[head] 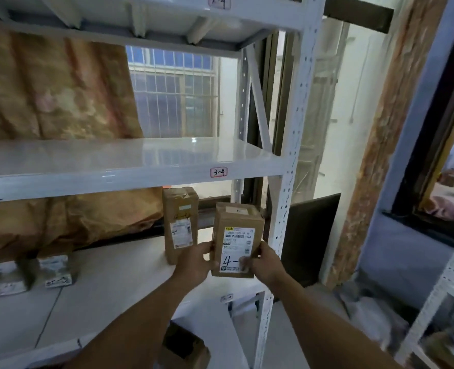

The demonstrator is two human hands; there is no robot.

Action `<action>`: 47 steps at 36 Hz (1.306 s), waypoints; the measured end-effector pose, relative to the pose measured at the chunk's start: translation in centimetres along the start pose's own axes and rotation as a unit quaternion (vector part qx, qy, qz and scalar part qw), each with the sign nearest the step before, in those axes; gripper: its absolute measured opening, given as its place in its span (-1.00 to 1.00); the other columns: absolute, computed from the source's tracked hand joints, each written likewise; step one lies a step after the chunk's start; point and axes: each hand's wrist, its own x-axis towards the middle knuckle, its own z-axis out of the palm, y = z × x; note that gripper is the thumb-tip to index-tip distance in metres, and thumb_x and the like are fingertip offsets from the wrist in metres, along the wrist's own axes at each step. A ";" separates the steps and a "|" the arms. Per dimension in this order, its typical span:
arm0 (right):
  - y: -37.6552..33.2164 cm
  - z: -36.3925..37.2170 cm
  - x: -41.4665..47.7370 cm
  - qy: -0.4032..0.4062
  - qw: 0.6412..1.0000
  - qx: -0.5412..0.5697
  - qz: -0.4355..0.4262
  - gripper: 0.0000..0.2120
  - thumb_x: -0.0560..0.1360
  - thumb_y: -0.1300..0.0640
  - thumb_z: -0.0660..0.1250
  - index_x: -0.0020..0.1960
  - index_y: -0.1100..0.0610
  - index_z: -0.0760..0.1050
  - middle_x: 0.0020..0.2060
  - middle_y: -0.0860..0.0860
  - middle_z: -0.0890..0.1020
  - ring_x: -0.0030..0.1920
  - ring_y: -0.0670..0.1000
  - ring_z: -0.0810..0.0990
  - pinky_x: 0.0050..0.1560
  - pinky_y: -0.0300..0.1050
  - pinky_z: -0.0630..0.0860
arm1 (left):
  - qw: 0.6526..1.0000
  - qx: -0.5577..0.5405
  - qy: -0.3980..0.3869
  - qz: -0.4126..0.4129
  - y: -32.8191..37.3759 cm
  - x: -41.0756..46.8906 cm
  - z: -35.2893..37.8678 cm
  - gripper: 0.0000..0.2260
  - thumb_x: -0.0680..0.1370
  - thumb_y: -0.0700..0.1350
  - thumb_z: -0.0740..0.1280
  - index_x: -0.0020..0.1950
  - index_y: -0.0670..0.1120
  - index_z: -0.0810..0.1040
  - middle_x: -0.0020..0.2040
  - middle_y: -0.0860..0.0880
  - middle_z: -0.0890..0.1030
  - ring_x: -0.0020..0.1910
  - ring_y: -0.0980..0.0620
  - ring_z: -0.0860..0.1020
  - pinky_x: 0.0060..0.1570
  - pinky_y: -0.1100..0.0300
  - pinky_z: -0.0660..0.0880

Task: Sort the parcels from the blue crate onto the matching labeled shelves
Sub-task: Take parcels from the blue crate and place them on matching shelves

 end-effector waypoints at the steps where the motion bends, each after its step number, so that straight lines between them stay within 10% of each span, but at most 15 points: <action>1: 0.5 -0.1 1.6 -0.011 1.000 0.000 -0.002 -0.62 0.52 0.30 0.45 0.27 0.06 0.46 0.17 -0.05 0.67 0.20 0.05 0.67 -0.03 -0.22 0.65 | 1.000 0.005 0.007 -0.002 -0.4 1.2 0.6 -0.65 0.54 -0.37 0.43 0.29 -0.13 0.61 0.19 0.03 0.66 0.17 0.05 0.56 0.02 0.42 0.56; 3: 1.8 -0.2 5.0 -0.035 0.999 -0.011 -0.008 -0.66 0.55 0.27 0.43 0.26 0.03 0.50 0.18 -0.04 0.69 0.21 0.05 0.68 0.14 -0.06 0.67 | 1.000 0.006 0.018 -0.016 -1.8 3.7 1.6 -0.58 0.56 -0.35 0.42 0.34 0.03 0.58 0.27 0.04 0.63 0.23 0.00 0.54 -0.02 0.46 0.54; 6: 3.4 -0.6 10.3 -0.060 0.998 -0.006 -0.003 -0.69 0.56 0.26 0.41 0.23 -0.02 0.54 0.17 -0.05 0.70 0.19 0.02 0.68 0.24 0.06 0.63 | 0.998 -0.027 0.009 -0.055 -5.2 8.7 3.5 -0.37 0.53 -0.38 0.42 0.36 0.29 0.46 0.35 -0.05 0.60 0.23 -0.09 0.61 0.13 -0.05 0.64; 13: 12.8 1.8 23.5 -0.097 0.995 0.010 0.028 -0.44 0.35 -0.05 0.47 0.34 -0.10 0.45 0.16 -0.13 0.69 0.16 0.02 0.70 0.15 0.09 0.67 | 0.989 -0.032 -0.012 -0.145 -7.8 13.5 8.1 -0.20 0.60 -0.28 0.34 0.66 0.17 -0.02 0.45 0.04 0.48 0.34 0.00 0.49 0.20 0.11 0.52; 19: 14.3 3.6 27.4 -0.101 0.991 0.061 0.060 -0.39 0.34 0.21 0.40 0.37 -0.08 0.47 0.16 -0.08 0.69 0.19 0.02 0.67 0.10 0.03 0.69 | 0.983 -0.069 0.021 -0.170 -9.7 17.4 10.5 -0.28 0.56 -0.48 0.28 0.54 0.06 0.08 0.28 0.03 0.43 0.29 0.02 0.46 -0.18 0.49 0.45; 27: 15.4 4.7 31.2 -0.079 0.992 0.062 0.079 -0.45 0.52 0.32 0.37 0.44 -0.03 0.39 0.24 -0.04 0.61 0.25 0.04 0.58 -0.09 -0.29 0.55 | 0.975 -0.041 0.048 -0.213 -11.7 21.2 11.1 -0.16 0.54 -0.35 0.32 0.67 0.02 -0.09 0.54 -0.08 0.36 0.44 -0.10 0.41 0.39 -0.10 0.44; 47: 16.0 5.2 32.9 -0.071 0.995 -0.001 0.076 -0.43 0.54 0.17 0.47 0.48 0.04 0.33 0.35 0.02 0.55 0.38 0.14 0.52 0.37 0.12 0.53 | 0.955 -0.020 0.084 -0.285 -14.5 24.3 11.8 -0.11 0.46 -0.12 0.36 0.65 0.13 -0.11 0.43 -0.09 0.51 0.30 -0.15 0.53 0.29 -0.14 0.53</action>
